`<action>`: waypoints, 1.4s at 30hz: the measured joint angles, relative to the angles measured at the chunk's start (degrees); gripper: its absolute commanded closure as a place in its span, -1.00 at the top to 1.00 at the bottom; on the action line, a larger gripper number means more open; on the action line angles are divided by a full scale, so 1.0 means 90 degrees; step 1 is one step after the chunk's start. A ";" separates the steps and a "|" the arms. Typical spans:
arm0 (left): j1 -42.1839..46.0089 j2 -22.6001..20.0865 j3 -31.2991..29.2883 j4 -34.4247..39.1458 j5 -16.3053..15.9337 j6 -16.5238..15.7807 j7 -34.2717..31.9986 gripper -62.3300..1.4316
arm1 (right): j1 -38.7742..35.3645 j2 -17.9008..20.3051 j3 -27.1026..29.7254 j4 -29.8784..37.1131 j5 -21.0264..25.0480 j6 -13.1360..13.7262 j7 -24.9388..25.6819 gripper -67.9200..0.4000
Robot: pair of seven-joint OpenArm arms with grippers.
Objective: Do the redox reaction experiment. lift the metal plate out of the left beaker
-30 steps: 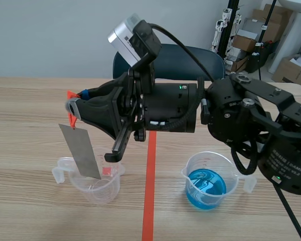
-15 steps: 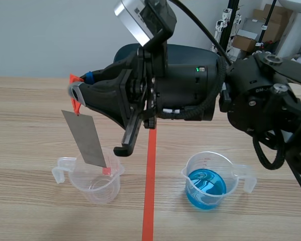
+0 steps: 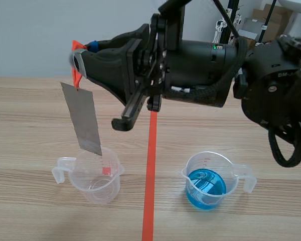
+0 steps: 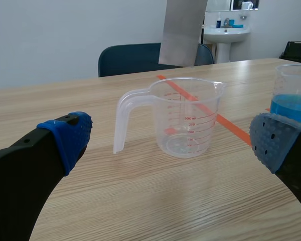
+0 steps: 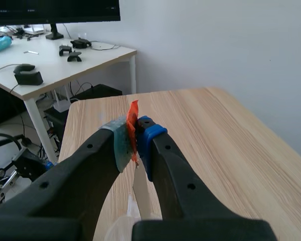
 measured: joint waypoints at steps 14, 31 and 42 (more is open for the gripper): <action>0.0000 0.0000 0.0000 0.0000 0.0000 0.0002 0.0000 1.00 | 0.0423 0.0236 -0.0002 0.0000 0.1460 -0.0321 -0.0760 -0.98; 0.0000 0.0000 0.0000 0.0000 0.0000 0.0002 0.0000 1.00 | 0.0578 0.0138 -0.0002 0.0000 0.1717 -0.0338 -0.1540 -0.98; 0.0000 0.0000 0.0000 0.0000 0.0000 0.0002 0.0000 1.00 | 0.0578 0.0039 -0.0002 0.0000 0.1768 -0.0338 -0.1591 -0.98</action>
